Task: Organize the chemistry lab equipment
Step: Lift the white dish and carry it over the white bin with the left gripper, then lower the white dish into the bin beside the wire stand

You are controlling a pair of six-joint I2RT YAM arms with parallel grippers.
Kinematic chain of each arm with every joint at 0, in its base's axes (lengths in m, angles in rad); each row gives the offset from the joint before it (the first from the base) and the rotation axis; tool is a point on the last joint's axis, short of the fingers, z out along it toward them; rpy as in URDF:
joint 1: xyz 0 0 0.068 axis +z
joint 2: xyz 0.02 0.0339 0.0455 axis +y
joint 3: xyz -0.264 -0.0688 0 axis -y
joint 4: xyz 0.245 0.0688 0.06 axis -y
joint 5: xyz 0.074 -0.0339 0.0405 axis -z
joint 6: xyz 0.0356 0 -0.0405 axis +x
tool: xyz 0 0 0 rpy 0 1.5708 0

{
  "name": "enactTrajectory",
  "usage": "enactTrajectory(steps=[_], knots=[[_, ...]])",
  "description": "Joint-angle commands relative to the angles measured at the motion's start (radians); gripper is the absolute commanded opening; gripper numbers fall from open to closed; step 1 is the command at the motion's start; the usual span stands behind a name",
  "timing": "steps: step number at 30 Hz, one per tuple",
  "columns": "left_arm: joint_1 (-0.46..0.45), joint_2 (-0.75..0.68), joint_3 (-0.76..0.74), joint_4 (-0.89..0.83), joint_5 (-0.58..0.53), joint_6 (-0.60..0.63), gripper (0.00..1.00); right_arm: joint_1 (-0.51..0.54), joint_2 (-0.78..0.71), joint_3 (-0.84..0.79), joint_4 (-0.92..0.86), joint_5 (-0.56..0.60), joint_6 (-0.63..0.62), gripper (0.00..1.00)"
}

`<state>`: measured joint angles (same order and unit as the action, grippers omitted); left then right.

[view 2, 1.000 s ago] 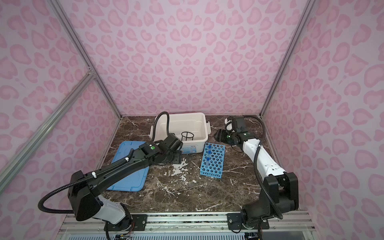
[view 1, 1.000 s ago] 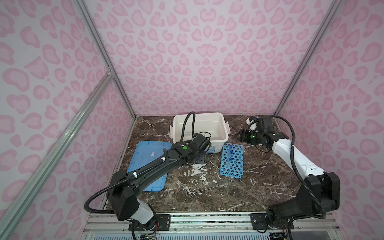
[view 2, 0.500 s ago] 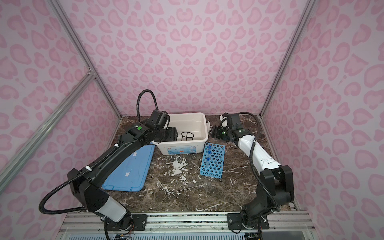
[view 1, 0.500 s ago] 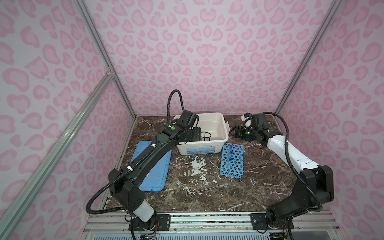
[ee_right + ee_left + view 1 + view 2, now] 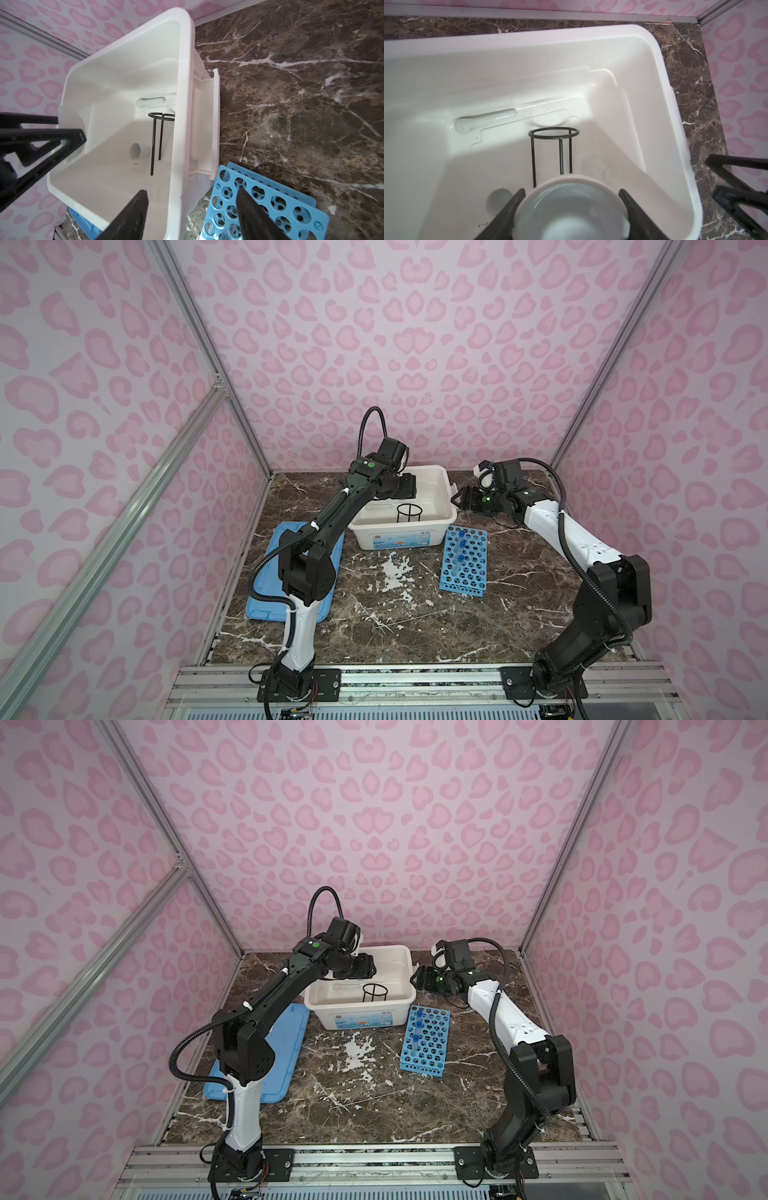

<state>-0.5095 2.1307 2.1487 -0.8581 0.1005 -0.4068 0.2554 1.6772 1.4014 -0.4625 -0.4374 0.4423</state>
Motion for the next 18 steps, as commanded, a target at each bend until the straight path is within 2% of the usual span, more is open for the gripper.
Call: enactTrajectory(steps=[1, 11, 18], knots=[[0.006, 0.063, 0.06, 0.026, 0.043, 0.019, 0.55, 0.004, 0.024, 0.02, -0.017, -0.006, -0.002, 0.69], [0.009, 0.206, 0.1, 0.1, 0.137, -0.02, 0.54, 0.005, 0.068, 0.076, -0.064, -0.003, -0.013, 0.68], [0.009, 0.262, 0.103, 0.144, 0.125, -0.059, 0.53, 0.005, 0.084, 0.119, -0.092, -0.01, -0.03, 0.68]])
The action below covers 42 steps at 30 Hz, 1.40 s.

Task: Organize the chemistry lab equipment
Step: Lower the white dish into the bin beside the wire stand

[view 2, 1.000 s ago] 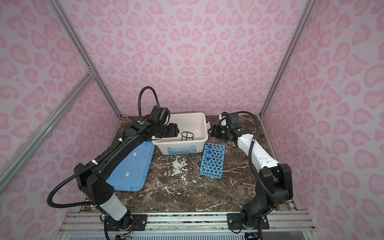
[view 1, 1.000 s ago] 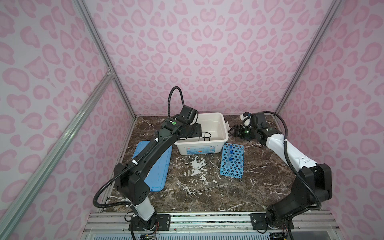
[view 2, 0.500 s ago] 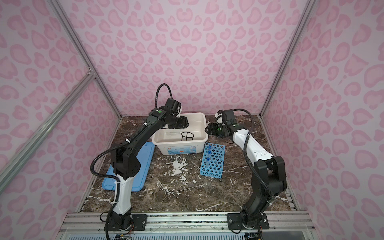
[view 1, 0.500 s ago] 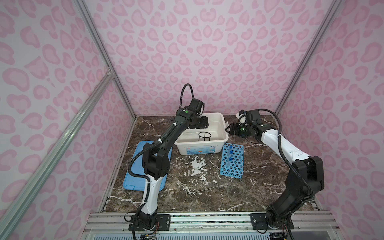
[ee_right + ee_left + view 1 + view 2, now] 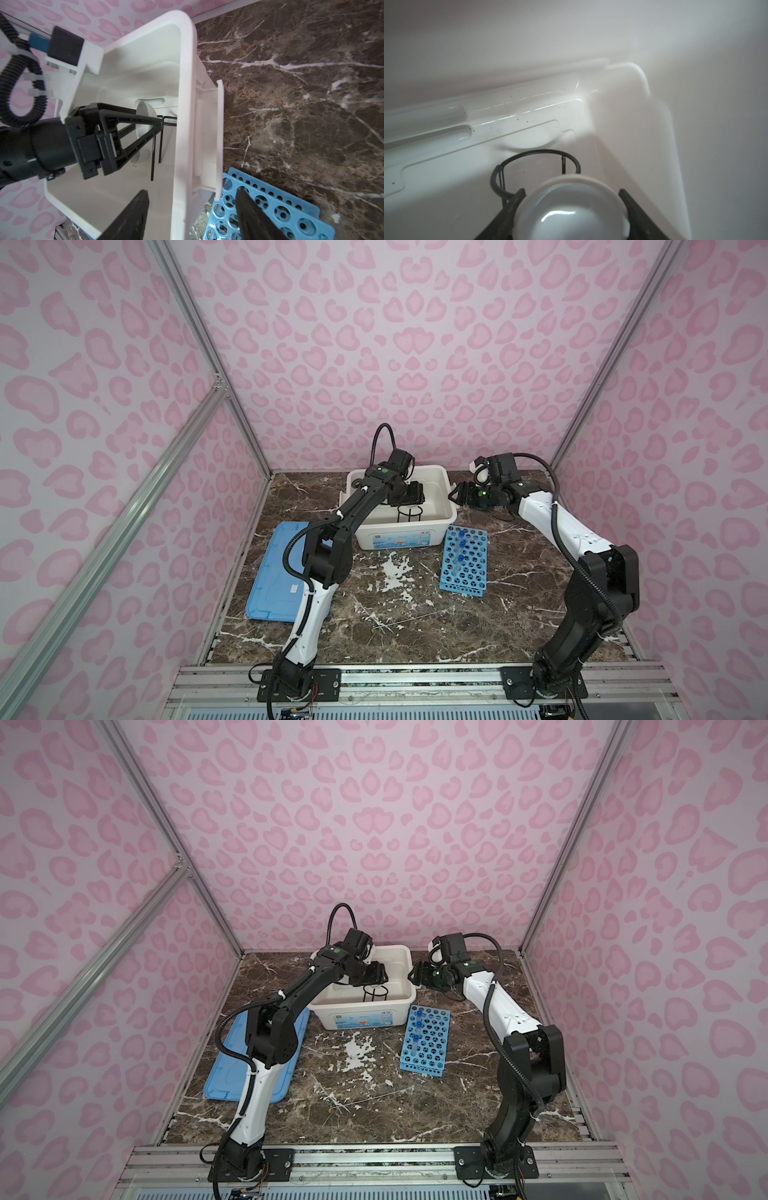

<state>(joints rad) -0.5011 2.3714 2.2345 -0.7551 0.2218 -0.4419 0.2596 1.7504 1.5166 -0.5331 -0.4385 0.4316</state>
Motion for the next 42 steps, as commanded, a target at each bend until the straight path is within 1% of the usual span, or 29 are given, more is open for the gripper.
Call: enactTrajectory(steps=[1, 6, 18, 24, 33, 42], knots=[[0.001, 0.029, 0.022, 0.041, 0.0, -0.027, 0.53, 0.0, 0.011, 0.005, -0.023, -0.011, -0.021, 0.68], [0.001, 0.061, 0.04, 0.034, -0.013, -0.04, 0.53, 0.001, 0.014, 0.006, -0.031, -0.012, -0.029, 0.68], [0.001, 0.076, 0.04, 0.015, -0.044, -0.037, 0.52, 0.0, 0.014, -0.006, -0.03, -0.019, -0.035, 0.67], [0.001, 0.026, 0.037, 0.014, -0.021, -0.036, 0.51, 0.0, 0.006, -0.022, -0.027, -0.016, -0.034, 0.67], [0.007, -0.054, 0.019, 0.022, -0.041, -0.058, 0.5, -0.001, 0.012, -0.022, -0.019, -0.017, -0.027, 0.67], [0.065, -0.059, -0.032, -0.017, -0.072, -0.064, 0.5, -0.006, 0.032, -0.014, -0.021, -0.021, -0.024, 0.67]])
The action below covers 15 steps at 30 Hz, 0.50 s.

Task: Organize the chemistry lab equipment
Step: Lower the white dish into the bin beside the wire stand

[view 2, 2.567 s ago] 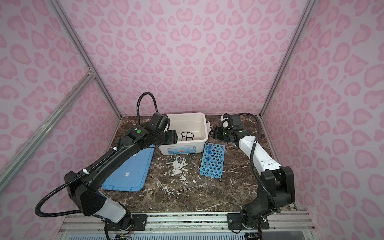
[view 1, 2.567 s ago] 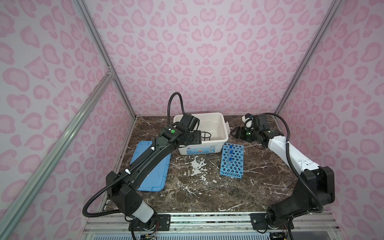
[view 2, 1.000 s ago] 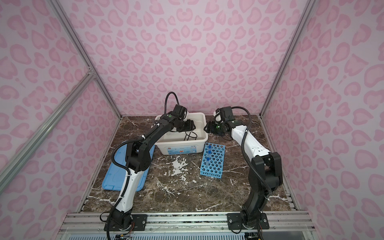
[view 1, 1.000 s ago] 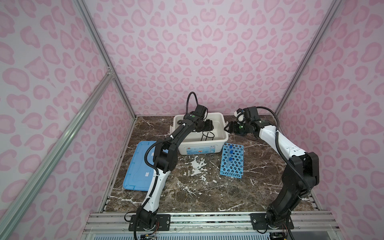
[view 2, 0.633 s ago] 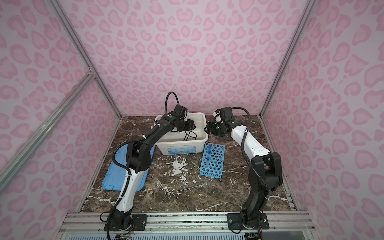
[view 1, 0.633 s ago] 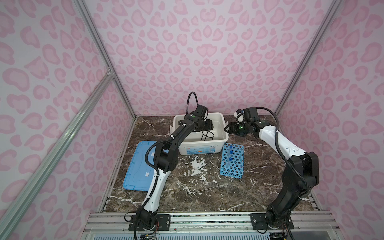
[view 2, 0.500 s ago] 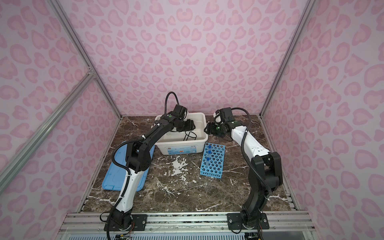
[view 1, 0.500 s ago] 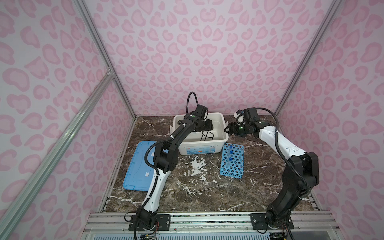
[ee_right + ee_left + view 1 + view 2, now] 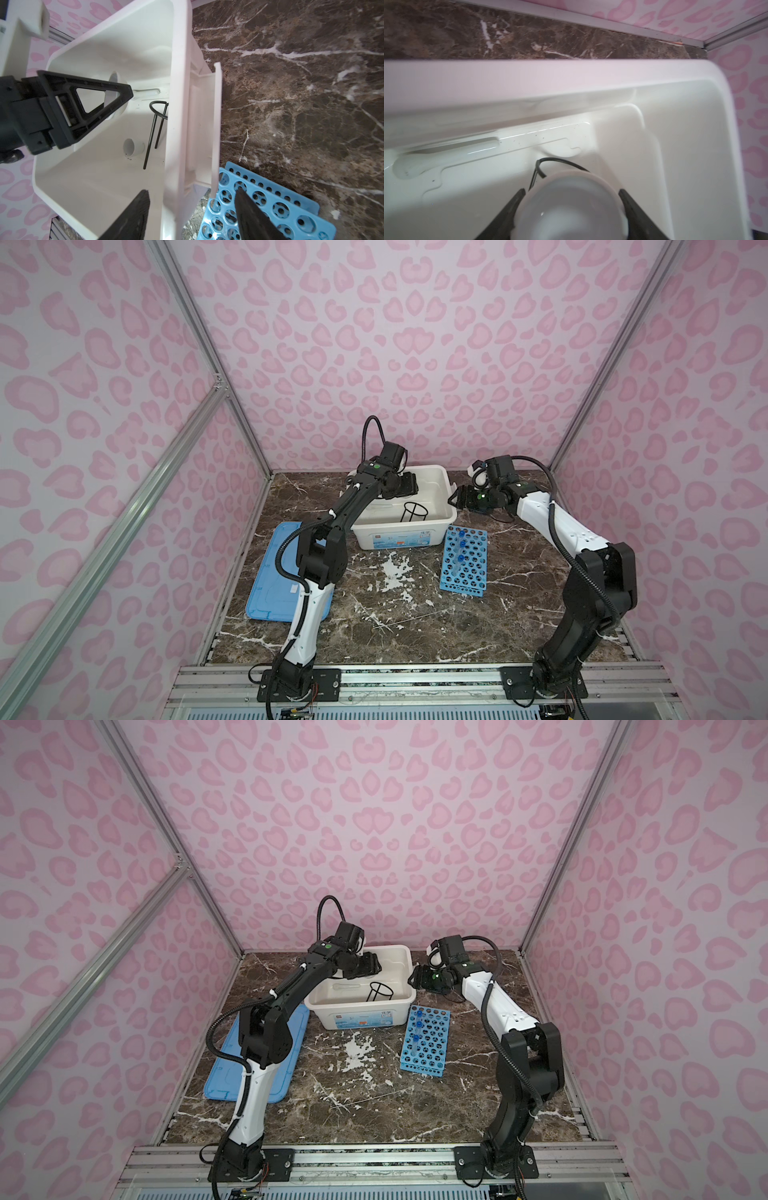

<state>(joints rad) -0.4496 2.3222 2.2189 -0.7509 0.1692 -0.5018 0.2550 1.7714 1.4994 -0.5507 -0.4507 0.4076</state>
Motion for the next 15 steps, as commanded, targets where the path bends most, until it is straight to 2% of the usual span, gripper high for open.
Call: enactTrajectory(steps=[1, 15], knots=[[0.017, -0.009, -0.024, -0.024, -0.027, 0.002, 0.5, -0.001, 0.013, 0.005, -0.002, -0.009, 0.001, 0.67], [0.028, 0.044, -0.063, -0.073, -0.051, 0.057, 0.49, -0.003, 0.042, 0.031, -0.002, -0.012, 0.013, 0.67]])
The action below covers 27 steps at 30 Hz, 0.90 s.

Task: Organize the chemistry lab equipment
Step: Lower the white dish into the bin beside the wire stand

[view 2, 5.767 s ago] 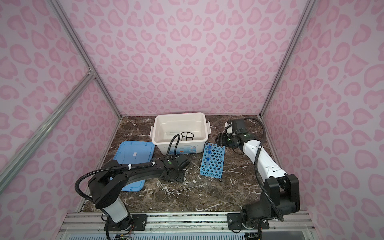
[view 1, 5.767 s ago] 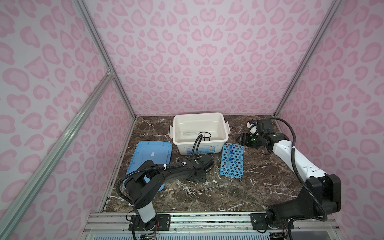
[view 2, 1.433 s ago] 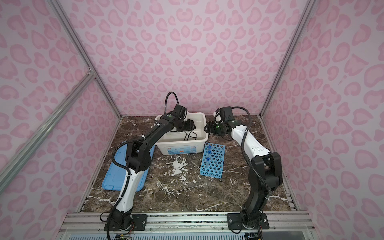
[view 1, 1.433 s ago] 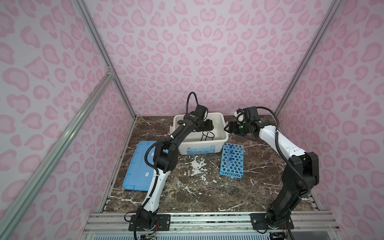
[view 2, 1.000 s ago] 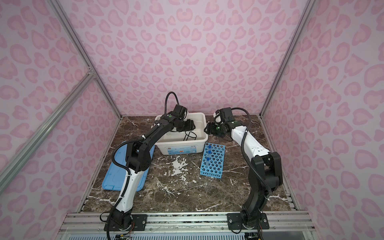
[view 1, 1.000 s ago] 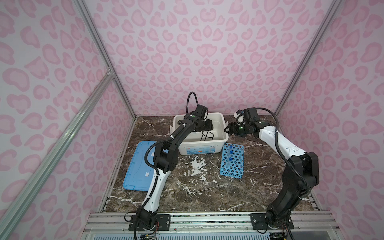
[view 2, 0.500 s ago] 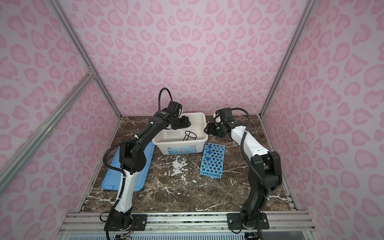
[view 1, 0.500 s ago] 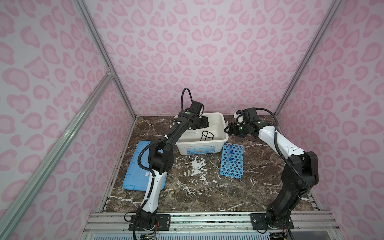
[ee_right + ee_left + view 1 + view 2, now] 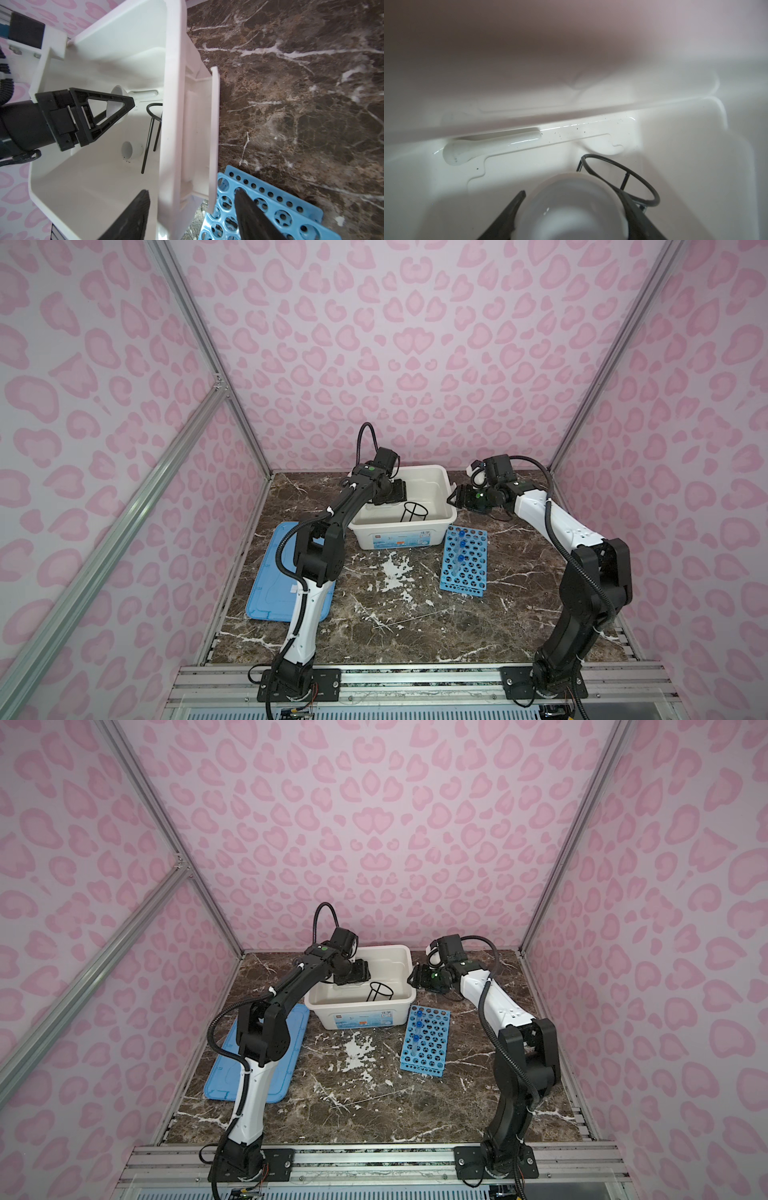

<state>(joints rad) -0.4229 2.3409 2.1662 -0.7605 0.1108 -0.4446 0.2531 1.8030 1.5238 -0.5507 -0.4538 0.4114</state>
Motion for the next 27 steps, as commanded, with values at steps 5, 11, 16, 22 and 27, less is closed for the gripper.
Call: enactTrajectory(steps=[5, 11, 16, 22, 27], knots=[[0.001, 0.021, -0.018, -0.066, 0.013, -0.003, 0.49, -0.001, 0.01, 0.01, -0.006, -0.008, 0.012, 0.67], [0.001, -0.029, -0.032, -0.034, 0.036, -0.012, 0.48, 0.001, 0.016, 0.012, -0.007, -0.006, 0.016, 0.67], [0.0, -0.059, -0.032, -0.022, 0.058, -0.014, 0.48, 0.003, 0.027, 0.019, -0.006, -0.009, 0.02, 0.67], [-0.007, -0.086, -0.062, -0.006, 0.079, -0.029, 0.48, 0.008, 0.048, 0.045, -0.008, -0.014, 0.029, 0.66], [-0.026, -0.151, -0.149, 0.051, 0.067, -0.022, 0.48, 0.015, 0.063, 0.058, -0.012, -0.014, 0.033, 0.64]])
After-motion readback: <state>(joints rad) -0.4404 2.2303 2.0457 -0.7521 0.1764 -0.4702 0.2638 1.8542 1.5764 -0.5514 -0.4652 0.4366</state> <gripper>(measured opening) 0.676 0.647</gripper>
